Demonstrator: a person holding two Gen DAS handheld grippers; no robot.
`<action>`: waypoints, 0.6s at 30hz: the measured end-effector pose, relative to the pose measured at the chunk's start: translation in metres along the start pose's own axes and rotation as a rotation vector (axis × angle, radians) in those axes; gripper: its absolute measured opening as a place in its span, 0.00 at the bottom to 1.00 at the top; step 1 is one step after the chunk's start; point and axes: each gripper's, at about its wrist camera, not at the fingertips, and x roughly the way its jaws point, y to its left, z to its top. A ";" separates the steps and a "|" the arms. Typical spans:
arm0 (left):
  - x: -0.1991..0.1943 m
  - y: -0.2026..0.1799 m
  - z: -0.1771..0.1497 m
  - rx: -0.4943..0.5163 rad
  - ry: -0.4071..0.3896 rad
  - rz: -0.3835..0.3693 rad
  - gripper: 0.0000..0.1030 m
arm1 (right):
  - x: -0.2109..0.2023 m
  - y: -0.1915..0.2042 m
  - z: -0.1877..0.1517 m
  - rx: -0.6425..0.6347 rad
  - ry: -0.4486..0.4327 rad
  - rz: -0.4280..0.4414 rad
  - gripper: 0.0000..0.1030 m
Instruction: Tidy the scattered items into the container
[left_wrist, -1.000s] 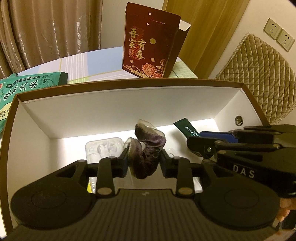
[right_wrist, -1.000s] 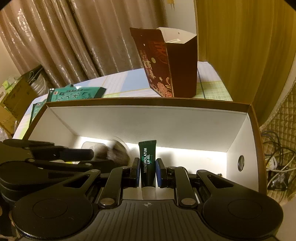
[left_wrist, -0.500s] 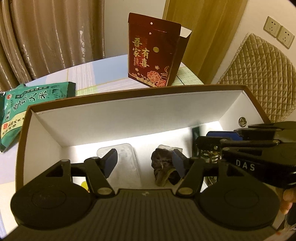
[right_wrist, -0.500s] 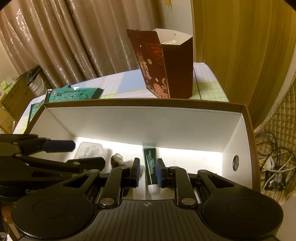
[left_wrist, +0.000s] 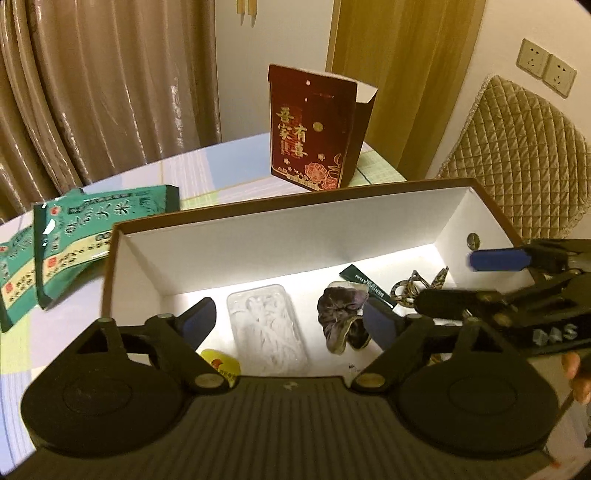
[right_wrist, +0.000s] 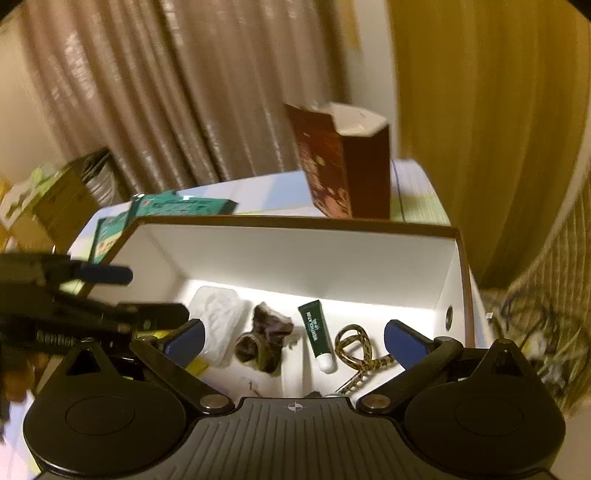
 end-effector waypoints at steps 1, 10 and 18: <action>-0.005 0.000 -0.001 0.001 -0.005 0.003 0.84 | -0.006 0.005 -0.002 -0.017 -0.002 -0.001 0.98; -0.058 -0.009 -0.020 0.010 -0.069 0.043 0.89 | -0.039 0.028 -0.029 -0.022 -0.011 -0.063 0.98; -0.096 -0.018 -0.032 -0.003 -0.095 0.089 0.90 | -0.064 0.043 -0.037 -0.015 -0.036 -0.100 0.98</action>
